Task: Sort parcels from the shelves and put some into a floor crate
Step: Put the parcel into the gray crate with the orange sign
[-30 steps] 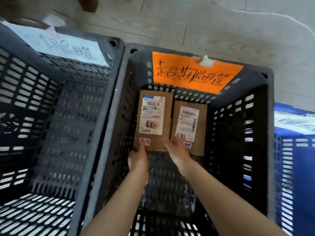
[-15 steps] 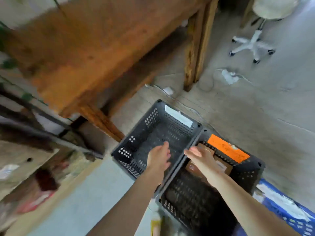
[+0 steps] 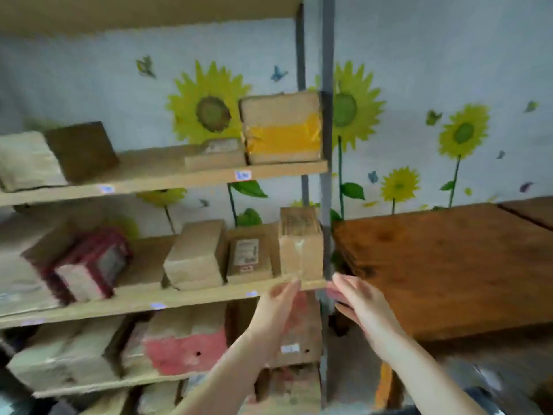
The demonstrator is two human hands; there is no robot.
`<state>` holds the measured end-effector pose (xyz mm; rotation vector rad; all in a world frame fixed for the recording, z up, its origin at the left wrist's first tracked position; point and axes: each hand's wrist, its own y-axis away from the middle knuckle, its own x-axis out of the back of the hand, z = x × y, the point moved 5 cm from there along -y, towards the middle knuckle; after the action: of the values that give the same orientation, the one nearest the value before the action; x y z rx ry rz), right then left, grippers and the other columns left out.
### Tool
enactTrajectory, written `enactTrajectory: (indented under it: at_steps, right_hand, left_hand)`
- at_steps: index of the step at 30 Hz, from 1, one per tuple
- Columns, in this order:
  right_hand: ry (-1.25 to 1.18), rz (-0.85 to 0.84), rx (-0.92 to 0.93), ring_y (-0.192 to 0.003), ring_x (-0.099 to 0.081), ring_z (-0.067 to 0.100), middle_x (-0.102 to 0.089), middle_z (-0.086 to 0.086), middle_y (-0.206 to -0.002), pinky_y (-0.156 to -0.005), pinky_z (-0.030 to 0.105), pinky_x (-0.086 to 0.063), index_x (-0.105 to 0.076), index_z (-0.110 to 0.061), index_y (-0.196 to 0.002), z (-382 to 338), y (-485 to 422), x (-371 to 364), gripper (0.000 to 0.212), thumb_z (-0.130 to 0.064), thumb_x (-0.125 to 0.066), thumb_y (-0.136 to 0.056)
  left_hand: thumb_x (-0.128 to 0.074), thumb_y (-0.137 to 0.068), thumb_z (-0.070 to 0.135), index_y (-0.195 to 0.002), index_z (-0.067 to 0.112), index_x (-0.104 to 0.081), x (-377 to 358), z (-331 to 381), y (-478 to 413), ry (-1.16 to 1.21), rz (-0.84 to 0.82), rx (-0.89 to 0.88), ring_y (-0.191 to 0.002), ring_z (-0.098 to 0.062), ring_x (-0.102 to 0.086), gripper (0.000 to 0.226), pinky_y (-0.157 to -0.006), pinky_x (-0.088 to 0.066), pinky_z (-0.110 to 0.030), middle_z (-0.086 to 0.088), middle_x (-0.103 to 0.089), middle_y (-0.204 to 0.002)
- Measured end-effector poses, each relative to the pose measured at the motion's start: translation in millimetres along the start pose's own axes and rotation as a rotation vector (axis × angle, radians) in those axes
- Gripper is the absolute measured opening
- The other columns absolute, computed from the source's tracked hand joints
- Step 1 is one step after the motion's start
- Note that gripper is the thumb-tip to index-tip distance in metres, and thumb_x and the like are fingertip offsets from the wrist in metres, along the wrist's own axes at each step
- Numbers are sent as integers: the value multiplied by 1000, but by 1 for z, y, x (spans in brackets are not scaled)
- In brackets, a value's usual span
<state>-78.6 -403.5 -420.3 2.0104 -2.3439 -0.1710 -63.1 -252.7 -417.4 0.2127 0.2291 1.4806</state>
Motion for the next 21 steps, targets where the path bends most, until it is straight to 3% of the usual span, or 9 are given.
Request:
enactTrajectory:
  at_steps: [2,6,9,13,15,18,21]
  right_hand:
    - [-8,-41,67,-98,-63,9,-68,-2,-103,-78,21,-49,-62,-28,-91,-29,-4,-49,8,-34,-58,-87]
    - [21,-108,179,-99,-64,8,-69,-3,-103,-82,22,-50,-62,-28,-93,-73,-12,-114,11,-35,-59,-86]
    - [116,-133,274,-103,-61,4,-66,-8,-106,-83,17,-46,-59,-31,-97,-100,-24,-136,13,-40,-55,-87]
    - [252,-81,397,-108,-58,9,-63,-6,-111,-94,24,-45,-58,-24,-109,-138,-59,-146,20,-34,-52,-92]
    - [307,-41,470,-111,-57,12,-62,-4,-110,-97,26,-44,-58,-16,-117,-160,-80,-149,28,-30,-50,-93]
    - [437,-5,577,-109,-55,11,-61,-1,-113,-90,22,-42,-58,-11,-119,-189,-110,-156,31,-27,-47,-95]
    - [695,95,659,-100,-60,18,-66,4,-106,-80,25,-46,-63,-6,-108,-213,-141,-164,32,-28,-42,-97]
  left_hand:
    - [-54,-92,34,-91,17,-61,55,30,2,41,56,-46,-90,-19,-65,18,-78,-52,-34,-5,-69,-96]
    - [-52,-93,33,-100,16,-60,126,76,-2,76,141,-149,-87,-17,-64,21,-71,-49,-28,-7,-69,-97]
    - [-53,-93,30,-102,13,-59,147,101,-10,97,159,-210,-89,-21,-63,20,-70,-50,-26,-10,-66,-98]
    - [-53,-93,27,-114,10,-58,161,142,-40,101,217,-323,-93,-20,-64,27,-71,-50,-24,-9,-67,-99]
    - [-53,-93,23,-109,7,-59,167,166,-59,127,282,-391,-88,-17,-62,23,-73,-50,-26,-5,-65,-89]
    - [-54,-92,21,-91,9,-63,180,201,-84,79,409,-502,-82,-18,-61,14,-82,-50,-31,-3,-63,-80]
    - [-52,-92,25,-65,8,-53,193,232,-110,-174,560,-546,-62,-20,-49,31,-63,-41,-27,-5,-53,-64]
